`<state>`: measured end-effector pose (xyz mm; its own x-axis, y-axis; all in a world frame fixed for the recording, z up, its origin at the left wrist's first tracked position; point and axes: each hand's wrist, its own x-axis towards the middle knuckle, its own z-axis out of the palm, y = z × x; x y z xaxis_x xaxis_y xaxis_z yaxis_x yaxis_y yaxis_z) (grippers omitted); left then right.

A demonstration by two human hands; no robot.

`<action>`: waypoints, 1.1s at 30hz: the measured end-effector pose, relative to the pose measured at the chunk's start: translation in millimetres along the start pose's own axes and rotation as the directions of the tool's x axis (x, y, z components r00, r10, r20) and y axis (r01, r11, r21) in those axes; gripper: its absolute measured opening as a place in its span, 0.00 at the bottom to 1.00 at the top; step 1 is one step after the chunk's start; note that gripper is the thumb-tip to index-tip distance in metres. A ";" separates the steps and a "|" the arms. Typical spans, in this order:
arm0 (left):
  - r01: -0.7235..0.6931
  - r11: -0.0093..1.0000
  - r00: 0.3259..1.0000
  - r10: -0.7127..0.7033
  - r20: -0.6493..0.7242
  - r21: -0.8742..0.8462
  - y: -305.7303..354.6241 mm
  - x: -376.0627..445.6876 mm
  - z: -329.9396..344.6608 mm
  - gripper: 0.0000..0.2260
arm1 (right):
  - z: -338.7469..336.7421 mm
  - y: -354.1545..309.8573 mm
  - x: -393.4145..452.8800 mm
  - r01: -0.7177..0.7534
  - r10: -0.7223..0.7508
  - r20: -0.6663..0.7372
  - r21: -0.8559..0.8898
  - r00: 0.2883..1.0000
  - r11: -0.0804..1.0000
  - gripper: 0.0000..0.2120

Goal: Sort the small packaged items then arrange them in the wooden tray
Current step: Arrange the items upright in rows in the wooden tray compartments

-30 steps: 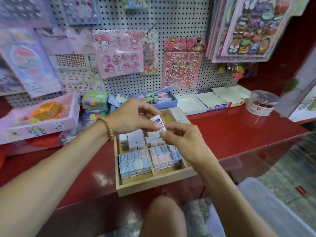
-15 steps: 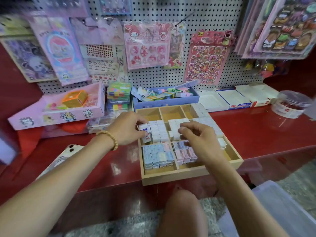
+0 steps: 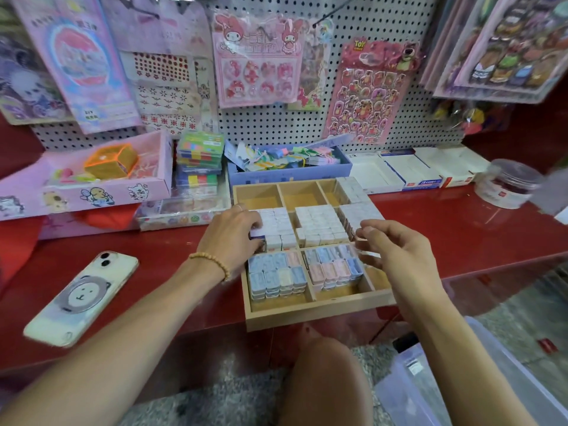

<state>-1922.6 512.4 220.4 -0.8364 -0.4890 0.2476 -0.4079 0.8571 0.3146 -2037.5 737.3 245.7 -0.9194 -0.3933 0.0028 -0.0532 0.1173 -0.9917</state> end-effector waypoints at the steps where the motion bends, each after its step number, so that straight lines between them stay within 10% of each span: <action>1: 0.009 1.000 1.000 -0.009 -0.004 -0.002 0.4 -0.4 1.9 0.06 | -0.2 0.6 -0.9 -0.002 0.002 0.001 -0.004 1.000 1.000 0.06; 26: 0.133 0.966 0.987 -0.150 -0.059 -0.223 2.7 -8.6 -21.2 0.04 | -25.6 -18.1 -26.6 -0.009 0.009 -0.014 -0.007 1.000 1.000 0.06; 33: 0.211 0.670 0.959 -0.282 0.018 -0.711 64.4 -35.9 -44.7 0.04 | -71.1 -21.2 -39.6 0.030 -0.027 -0.095 0.027 0.995 0.999 0.07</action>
<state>-1902.5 577.9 272.7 -0.6939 -0.7079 0.1319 -0.1895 0.3562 0.9150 -2027.7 815.2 275.8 -0.9505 -0.3078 0.0421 -0.0702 0.0807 -0.9943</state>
